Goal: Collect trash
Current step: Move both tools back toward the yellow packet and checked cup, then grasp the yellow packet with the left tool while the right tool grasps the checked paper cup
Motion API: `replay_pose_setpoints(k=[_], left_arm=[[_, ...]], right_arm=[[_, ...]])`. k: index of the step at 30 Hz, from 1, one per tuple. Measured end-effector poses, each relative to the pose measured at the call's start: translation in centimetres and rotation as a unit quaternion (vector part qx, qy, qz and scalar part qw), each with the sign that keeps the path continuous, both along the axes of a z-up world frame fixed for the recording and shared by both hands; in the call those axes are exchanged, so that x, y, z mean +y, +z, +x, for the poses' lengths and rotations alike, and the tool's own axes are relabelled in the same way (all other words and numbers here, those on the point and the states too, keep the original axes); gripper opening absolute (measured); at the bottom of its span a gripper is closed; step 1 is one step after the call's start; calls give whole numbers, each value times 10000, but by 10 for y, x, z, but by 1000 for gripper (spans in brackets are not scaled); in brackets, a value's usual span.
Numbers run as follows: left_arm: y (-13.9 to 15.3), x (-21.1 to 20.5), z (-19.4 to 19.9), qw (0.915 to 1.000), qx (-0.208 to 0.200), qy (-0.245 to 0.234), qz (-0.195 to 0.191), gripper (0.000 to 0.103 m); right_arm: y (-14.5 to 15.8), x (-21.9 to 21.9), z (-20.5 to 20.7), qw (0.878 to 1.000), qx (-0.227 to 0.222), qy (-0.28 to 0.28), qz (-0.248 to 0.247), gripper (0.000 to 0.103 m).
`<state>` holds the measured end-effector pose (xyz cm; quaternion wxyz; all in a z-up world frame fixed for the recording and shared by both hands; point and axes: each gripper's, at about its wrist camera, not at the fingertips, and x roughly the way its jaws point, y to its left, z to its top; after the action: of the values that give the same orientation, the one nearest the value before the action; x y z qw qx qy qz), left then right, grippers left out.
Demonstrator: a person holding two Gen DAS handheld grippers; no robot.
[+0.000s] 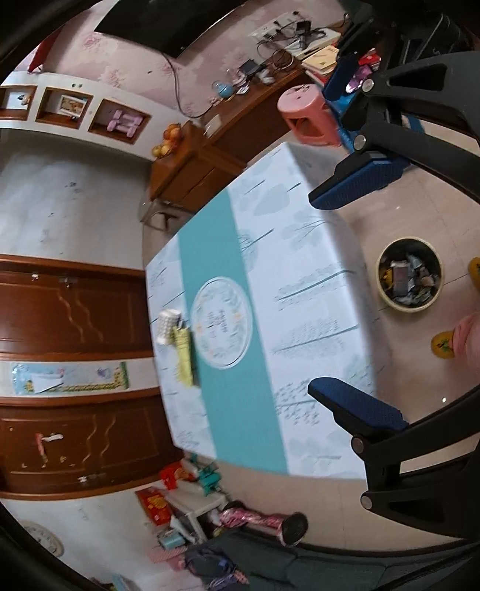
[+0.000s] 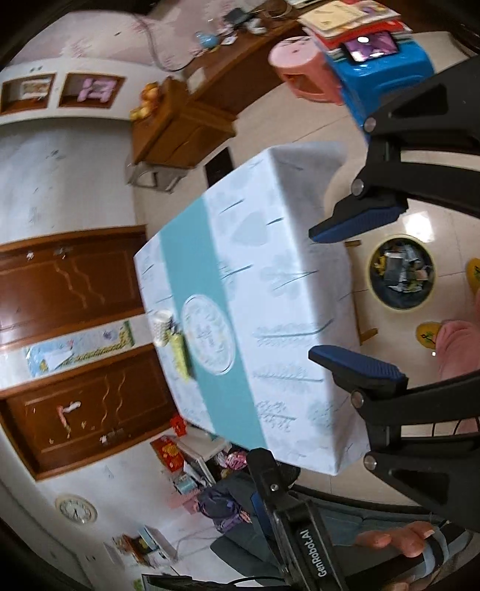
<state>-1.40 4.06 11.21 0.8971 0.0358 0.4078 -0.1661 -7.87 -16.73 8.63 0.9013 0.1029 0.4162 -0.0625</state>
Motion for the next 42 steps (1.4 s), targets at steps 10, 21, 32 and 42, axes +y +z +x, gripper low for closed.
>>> replay_pose_setpoints(k=[10, 21, 32, 42], left_arm=[[4, 8, 64, 9991, 0, 193, 370, 91], [-3, 22, 227, 9948, -79, -353, 955, 91], [-102, -7, 411, 9728, 496, -1314, 1841, 91], [-200, -59, 480, 9522, 553, -1845, 2372, 91]], right_arm=[[20, 1, 60, 9992, -272, 276, 11, 58], [13, 3, 174, 9999, -133, -7, 96, 58], [-37, 1, 318, 9968, 441, -498, 436, 58], [-106, -17, 392, 9898, 974, -854, 595, 58]])
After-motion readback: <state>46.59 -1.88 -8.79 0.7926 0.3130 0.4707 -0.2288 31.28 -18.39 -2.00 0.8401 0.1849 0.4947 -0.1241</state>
